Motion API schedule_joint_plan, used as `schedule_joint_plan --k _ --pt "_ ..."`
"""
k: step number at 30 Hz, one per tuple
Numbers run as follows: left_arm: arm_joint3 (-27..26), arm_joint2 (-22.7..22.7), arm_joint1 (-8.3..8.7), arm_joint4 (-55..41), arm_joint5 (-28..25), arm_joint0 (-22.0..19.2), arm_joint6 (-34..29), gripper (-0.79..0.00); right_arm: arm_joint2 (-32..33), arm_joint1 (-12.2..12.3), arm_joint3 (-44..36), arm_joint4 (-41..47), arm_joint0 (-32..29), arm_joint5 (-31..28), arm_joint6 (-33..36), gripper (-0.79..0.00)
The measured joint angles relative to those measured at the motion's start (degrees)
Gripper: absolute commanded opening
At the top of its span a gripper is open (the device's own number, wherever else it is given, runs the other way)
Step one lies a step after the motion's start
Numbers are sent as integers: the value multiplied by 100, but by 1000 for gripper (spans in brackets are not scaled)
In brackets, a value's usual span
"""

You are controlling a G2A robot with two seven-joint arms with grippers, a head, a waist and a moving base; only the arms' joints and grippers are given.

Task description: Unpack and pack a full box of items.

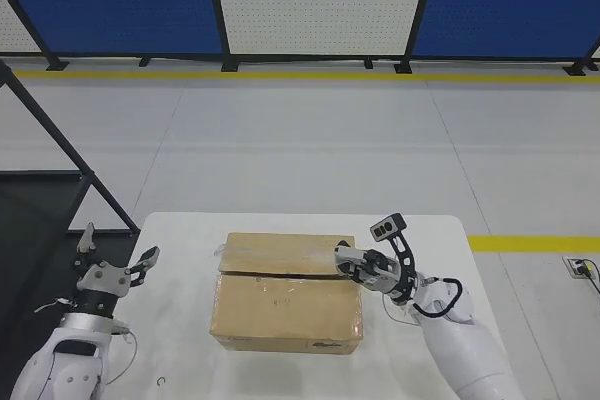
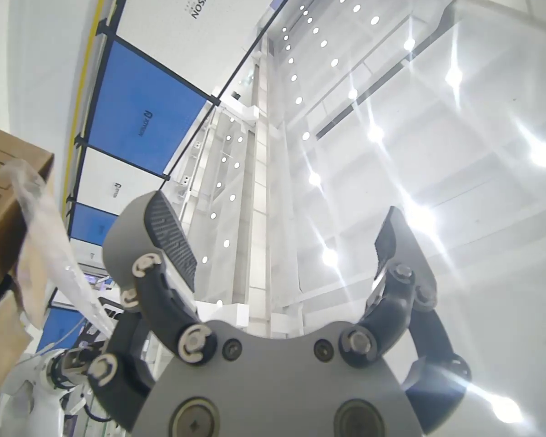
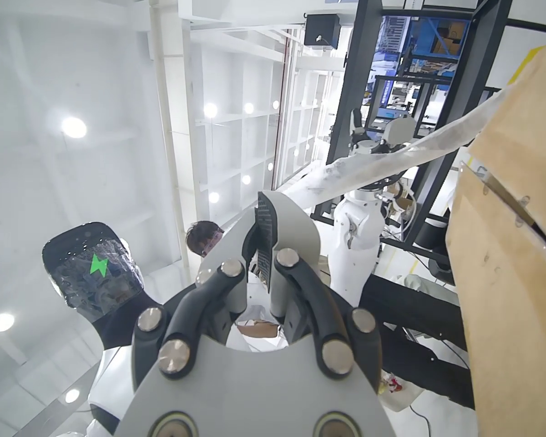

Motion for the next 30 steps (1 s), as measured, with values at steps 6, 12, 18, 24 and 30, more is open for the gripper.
schedule_joint_plan --k 6,12,18,24,30 --pt "0 255 55 332 605 -21 -666 0 -3 6 -13 0 10 152 242 -785" --pt "117 402 81 589 743 -107 -757 0 -11 3 73 161 87 388 673 -785" --pt "360 389 42 31 696 -340 -316 0 -10 6 270 235 217 507 1177 -785" --pt "533 407 37 -372 1022 -556 16 0 -65 -4 392 354 316 531 1516 -785" --pt "757 497 46 -367 1124 -752 123 0 -207 63 226 561 299 660 1507 -785"
